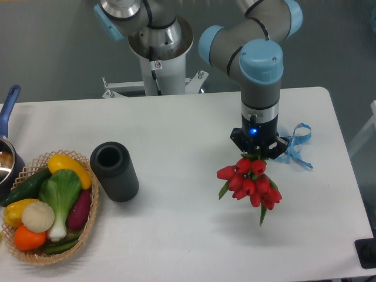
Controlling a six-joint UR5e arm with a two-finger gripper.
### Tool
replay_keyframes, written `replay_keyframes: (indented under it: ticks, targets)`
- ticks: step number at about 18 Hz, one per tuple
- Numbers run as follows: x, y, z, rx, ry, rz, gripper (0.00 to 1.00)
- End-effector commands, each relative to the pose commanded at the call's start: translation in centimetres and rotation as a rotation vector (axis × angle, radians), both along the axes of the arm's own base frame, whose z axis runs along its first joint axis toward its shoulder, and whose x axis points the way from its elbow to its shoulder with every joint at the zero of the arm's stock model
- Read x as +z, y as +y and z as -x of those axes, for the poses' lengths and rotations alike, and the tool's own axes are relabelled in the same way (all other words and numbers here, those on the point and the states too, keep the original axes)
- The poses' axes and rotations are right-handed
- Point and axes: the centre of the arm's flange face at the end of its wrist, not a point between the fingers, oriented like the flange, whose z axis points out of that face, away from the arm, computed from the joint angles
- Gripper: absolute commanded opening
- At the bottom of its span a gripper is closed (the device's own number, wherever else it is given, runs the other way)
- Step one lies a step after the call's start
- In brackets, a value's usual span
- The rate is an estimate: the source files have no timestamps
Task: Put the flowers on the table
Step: 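Lower the held red tulip bunch toward the table with the gripper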
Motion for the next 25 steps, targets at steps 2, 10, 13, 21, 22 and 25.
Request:
replay_keyframes:
  ticks: [2, 10, 13, 21, 22, 25]
  targets:
    - [-0.5, 0.2, 0.0, -0.002, 0.003, 0.017, 0.13]
    - [-3.2, 1.3, 0.2, -0.014, -0.018, 0.066, 0.15]
    - [-4.9, 2.4, 0.5, -0.028, -0.036, 0.077, 0.16]
    - [-6.1, 4.6, 1.8, -0.01, -0.048, 0.06, 0.42]
    - [-6.0, 4.5, 1.8, -0.009, -0.046, 0.059, 0.45]
    - [-6.3, 4.4, 1.7, -0.008, -0.05, 0.065, 0.97]
